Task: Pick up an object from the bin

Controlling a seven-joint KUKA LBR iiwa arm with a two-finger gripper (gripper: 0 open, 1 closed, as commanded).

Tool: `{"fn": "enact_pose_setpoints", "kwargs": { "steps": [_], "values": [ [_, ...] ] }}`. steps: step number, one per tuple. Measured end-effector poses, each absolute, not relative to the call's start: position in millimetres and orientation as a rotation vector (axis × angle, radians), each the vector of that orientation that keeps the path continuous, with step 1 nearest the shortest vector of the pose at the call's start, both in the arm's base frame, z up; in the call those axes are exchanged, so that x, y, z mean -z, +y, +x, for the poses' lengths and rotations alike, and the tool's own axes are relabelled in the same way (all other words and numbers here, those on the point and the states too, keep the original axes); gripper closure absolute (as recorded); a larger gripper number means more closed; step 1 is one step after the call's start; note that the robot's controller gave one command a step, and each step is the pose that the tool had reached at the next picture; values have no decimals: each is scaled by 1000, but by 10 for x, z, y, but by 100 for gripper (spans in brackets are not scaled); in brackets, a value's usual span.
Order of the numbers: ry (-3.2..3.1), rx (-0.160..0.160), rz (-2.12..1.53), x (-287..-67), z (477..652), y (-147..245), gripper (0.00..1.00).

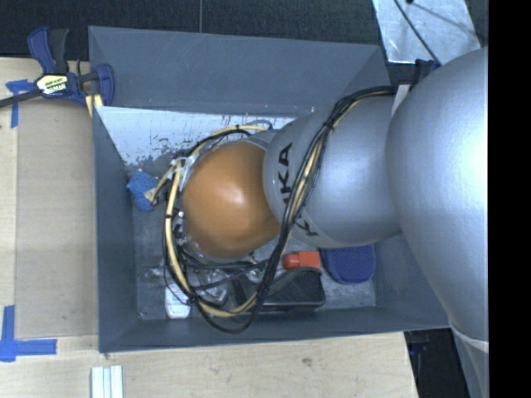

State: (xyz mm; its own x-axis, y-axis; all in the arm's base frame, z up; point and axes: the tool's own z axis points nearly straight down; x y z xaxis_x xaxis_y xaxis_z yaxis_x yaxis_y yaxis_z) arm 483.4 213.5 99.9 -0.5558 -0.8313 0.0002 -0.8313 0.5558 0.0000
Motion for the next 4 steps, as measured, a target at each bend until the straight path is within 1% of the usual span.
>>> {"fn": "enact_pose_setpoints", "kwargs": {
  "steps": [1,2,3,4],
  "values": [
    [-2701,-6,1601,-700,4838,2412,0],
    [-2485,0,1914,-698,4819,2099,0],
    [-2488,1,1912,-705,4820,2111,100],
    [-2500,-1,1914,-1158,4837,2117,100]
  ]
}}
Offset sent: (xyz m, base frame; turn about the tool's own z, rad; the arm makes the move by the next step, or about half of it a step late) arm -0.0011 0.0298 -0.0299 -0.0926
